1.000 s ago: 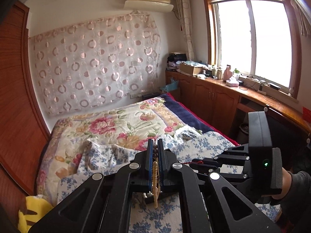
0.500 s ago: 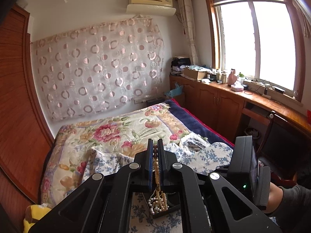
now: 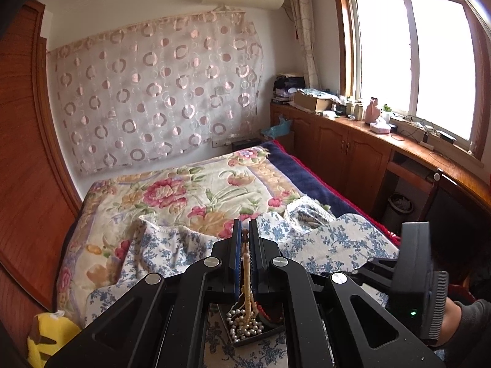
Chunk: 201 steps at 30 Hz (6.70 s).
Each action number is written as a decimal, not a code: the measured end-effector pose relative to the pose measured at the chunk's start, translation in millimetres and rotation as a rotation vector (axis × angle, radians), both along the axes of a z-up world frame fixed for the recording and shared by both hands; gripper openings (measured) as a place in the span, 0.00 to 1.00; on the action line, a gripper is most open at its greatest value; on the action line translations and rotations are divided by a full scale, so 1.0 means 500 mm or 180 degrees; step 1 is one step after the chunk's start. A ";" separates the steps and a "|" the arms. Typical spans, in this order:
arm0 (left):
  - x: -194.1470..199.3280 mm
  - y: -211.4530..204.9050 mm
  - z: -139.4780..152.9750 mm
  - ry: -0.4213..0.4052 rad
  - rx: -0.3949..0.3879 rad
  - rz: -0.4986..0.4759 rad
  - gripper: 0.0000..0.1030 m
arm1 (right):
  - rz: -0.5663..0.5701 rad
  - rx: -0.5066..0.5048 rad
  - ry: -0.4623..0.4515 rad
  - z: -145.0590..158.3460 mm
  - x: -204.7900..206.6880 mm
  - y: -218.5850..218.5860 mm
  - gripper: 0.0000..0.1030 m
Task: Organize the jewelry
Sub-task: 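Open the left tool over the box while the right tool drops the red bracelet in, then move both open tools back to the remaining jewelry beside the box, then close the left tool on the green pendant while the right tool grasps the wooden bead bracelet, then carry the green pendant with the left tool while the right tool carries the wooden bracelet to the box, then open the left tool into the box while the right tool releases the wooden bracelet there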
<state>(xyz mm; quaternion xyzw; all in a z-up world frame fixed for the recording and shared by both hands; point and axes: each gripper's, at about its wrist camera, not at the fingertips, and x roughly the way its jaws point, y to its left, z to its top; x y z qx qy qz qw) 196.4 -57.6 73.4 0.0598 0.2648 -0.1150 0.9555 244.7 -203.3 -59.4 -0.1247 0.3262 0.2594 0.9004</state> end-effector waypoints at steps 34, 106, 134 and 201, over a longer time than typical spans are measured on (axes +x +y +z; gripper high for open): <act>-0.129 0.015 -0.226 0.0434 -0.0067 -0.0119 0.49 | 0.0286 0.0023 0.0369 -0.108 -0.256 -0.058 0.35; -0.159 -0.171 -0.387 0.1083 0.0319 -0.0808 0.26 | -0.0310 0.0312 0.0326 -0.109 -0.306 -0.235 0.14; -0.164 -0.059 -0.259 0.0657 -0.0226 -0.0543 0.13 | -0.0157 0.0338 0.0079 -0.036 -0.279 -0.188 0.14; 0.008 0.042 -0.230 0.0520 -0.0247 -0.0103 0.51 | 0.0184 0.0334 0.0145 -0.001 -0.067 -0.048 0.30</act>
